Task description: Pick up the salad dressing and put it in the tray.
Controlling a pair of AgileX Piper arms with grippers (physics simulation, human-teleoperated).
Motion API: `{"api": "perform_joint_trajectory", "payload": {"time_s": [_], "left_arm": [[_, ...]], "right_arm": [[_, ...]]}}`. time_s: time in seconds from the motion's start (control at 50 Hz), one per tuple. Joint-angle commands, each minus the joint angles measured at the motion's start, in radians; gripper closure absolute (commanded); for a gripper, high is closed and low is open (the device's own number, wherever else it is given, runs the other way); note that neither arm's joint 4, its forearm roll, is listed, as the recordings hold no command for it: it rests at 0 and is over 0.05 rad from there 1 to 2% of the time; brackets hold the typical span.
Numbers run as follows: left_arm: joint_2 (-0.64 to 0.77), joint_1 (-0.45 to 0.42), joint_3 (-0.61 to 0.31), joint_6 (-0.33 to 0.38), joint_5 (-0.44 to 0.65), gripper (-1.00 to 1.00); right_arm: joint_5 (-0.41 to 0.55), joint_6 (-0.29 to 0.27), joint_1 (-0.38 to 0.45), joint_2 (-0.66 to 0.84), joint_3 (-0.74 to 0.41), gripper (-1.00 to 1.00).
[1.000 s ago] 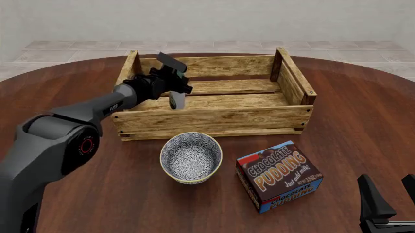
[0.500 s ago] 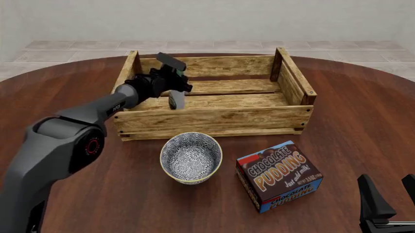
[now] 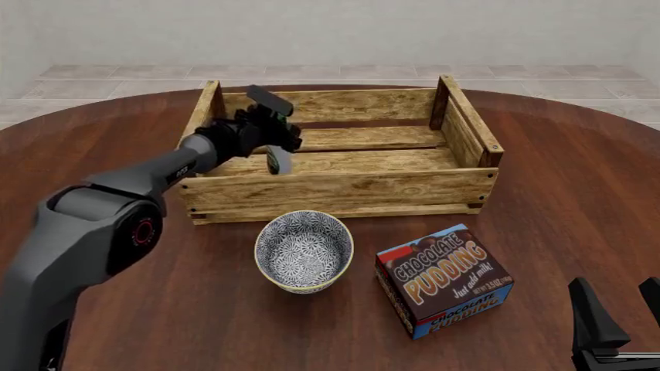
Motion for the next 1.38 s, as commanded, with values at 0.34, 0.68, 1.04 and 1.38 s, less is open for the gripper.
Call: {"api": "perform_joint_trajectory", "payload": {"time_s": [0.34,0.68,1.04,1.38], "left_arm": [[-0.151,-0.019,0.141,-0.023,-0.051,-1.0],[-0.297,-0.047,0.295,-0.037,-0.113,-1.0],[-0.432,-0.053,0.425,-0.053,-0.19,-1.0],[-0.583,-0.061,0.516,-0.091,-0.21,-1.0]], "right_arm": [[0.0,0.0,0.0,0.0,0.0,-1.0],[0.0,0.0,0.0,0.0,0.0,-1.0],[0.0,0.0,0.0,0.0,0.0,-1.0],[0.0,0.0,0.0,0.0,0.0,-1.0]]}}
